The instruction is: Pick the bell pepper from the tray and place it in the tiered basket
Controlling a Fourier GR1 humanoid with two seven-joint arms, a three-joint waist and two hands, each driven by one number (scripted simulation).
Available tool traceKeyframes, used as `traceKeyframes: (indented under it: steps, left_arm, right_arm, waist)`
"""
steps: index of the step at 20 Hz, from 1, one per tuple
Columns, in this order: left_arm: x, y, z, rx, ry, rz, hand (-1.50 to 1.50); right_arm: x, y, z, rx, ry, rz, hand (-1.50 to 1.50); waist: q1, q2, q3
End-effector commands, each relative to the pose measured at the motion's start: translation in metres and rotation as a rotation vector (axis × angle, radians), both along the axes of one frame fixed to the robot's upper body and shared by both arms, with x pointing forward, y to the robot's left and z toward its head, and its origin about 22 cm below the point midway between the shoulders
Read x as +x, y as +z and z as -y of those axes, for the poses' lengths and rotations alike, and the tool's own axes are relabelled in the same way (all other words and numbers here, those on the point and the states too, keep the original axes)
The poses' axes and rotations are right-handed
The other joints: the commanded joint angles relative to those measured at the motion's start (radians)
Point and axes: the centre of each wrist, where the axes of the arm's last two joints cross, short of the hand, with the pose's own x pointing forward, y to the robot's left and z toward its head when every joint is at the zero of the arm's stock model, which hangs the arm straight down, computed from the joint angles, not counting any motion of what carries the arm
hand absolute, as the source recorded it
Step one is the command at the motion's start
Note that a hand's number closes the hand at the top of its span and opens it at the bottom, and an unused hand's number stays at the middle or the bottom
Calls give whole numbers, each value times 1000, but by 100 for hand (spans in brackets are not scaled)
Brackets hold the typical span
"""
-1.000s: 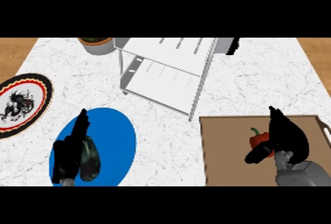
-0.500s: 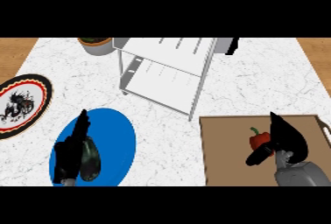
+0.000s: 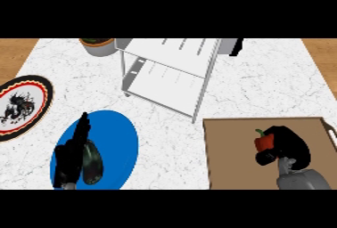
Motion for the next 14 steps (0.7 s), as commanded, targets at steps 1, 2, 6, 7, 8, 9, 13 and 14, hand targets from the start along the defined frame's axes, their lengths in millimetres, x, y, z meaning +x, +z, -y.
traceKeyframes:
  steps: [1,2,6,7,8,9,13,14]
  left_arm:
    - [4,-6,21,-27,-17,-50,0]
    - [-2,-10,-10,-28,-28,-51,0]
    - [-22,-10,9,-22,-12,-50,0]
    - [-1,-10,7,-20,2,-66,0]
    - [0,-13,9,-31,-22,-49,0]
    - [-17,-13,-2,-15,-9,-55,0]
    - [9,-12,3,-18,16,-58,0]
    - [3,-12,3,-29,-19,-62,0]
  right_arm:
    - [8,-10,-25,-17,-11,-19,150]
    - [12,-6,-8,10,-4,-12,150]
    - [10,-30,-6,-112,89,-4,150]
    - [7,-16,-16,-128,109,12,150]
    - [20,-26,2,-155,125,36,150]
    - [11,-25,-2,-175,129,34,150]
    - [8,-8,-44,-148,231,135,150]
    - [15,-1,-48,-130,300,127,150]
  waist:
    - [0,8,-6]
    - [0,8,-6]
    - [9,8,-5]
    - [0,8,-6]
    - [4,10,-6]
    - [4,8,-6]
    - [-3,8,-6]
    - [2,8,-6]
